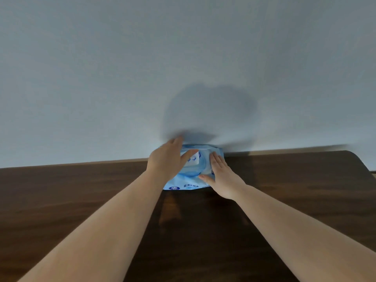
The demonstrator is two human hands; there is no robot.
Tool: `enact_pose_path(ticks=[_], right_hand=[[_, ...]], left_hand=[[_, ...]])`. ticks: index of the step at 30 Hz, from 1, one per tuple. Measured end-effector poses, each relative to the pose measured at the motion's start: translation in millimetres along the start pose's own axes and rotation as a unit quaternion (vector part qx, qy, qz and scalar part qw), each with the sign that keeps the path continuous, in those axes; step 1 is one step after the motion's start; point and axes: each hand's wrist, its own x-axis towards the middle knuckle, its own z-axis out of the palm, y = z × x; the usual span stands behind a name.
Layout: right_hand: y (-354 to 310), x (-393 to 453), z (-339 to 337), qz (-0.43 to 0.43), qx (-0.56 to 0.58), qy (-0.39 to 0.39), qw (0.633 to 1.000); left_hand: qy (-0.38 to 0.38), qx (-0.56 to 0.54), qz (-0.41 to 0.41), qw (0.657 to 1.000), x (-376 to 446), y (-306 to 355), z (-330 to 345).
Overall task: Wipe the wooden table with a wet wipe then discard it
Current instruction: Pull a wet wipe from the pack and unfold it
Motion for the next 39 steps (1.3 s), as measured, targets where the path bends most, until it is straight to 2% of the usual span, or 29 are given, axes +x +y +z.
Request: enact_pose_path(ticks=[3,5,7,10,14,16,19,22,26,30,35,39], right_hand=[[-0.1,0.2,0.2,-0.001,0.003,-0.004,1.0],[-0.3,0.9,0.8,-0.003,0.005,-0.001,1.0],[0.1,1.2,1.8,-0.004,0.006,0.0,1.0],[0.7,1.3,2.0,-0.008,0.009,0.003,1.0],[-3.3,0.2,-1.7,-0.005,-0.013,0.009,1.0],[-8.3,-4.0,-6.6,-0.015,-0.058,0.043,0.997],[-17.4,-10.6,-13.0,-0.081,-0.132,0.155,0.976],[-30.8,-7.7,-16.1,-0.111,-0.113,0.194,0.968],[-45.7,7.9,-16.0,-0.108,-0.083,0.159,0.978],[-53.2,19.1,-12.3,-0.091,-0.071,0.158,0.981],[-59.3,21.5,-10.1,-0.106,-0.072,0.174,0.976],[-61.6,21.2,-8.7,-0.086,-0.069,0.178,0.978]], left_hand=[[0.095,-0.02,-0.071,0.993,0.3,3.9,-7.5],[0.078,-0.007,-0.108,0.991,-4.1,4.7,-4.1],[0.054,-0.026,-0.101,0.993,-10.5,7.8,3.9],[0.036,-0.041,-0.043,0.998,-20.1,13.5,15.5],[0.056,-0.032,-0.034,0.997,-21.3,14.3,22.7],[0.069,-0.078,-0.07,0.992,-18.6,11.1,18.6],[0.105,-0.151,-0.106,0.977,-20.9,-0.2,10.4],[0.141,-0.203,-0.149,0.957,-28.4,-16.3,7.4],[0.115,-0.215,-0.179,0.953,-31.5,-31.7,9.1],[0.113,-0.198,-0.198,0.953,-34.0,-33.7,7.8],[0.048,-0.16,-0.209,0.964,-33.2,-36.3,1.2],[0.012,-0.136,-0.214,0.967,-32.1,-39.7,-0.4]])
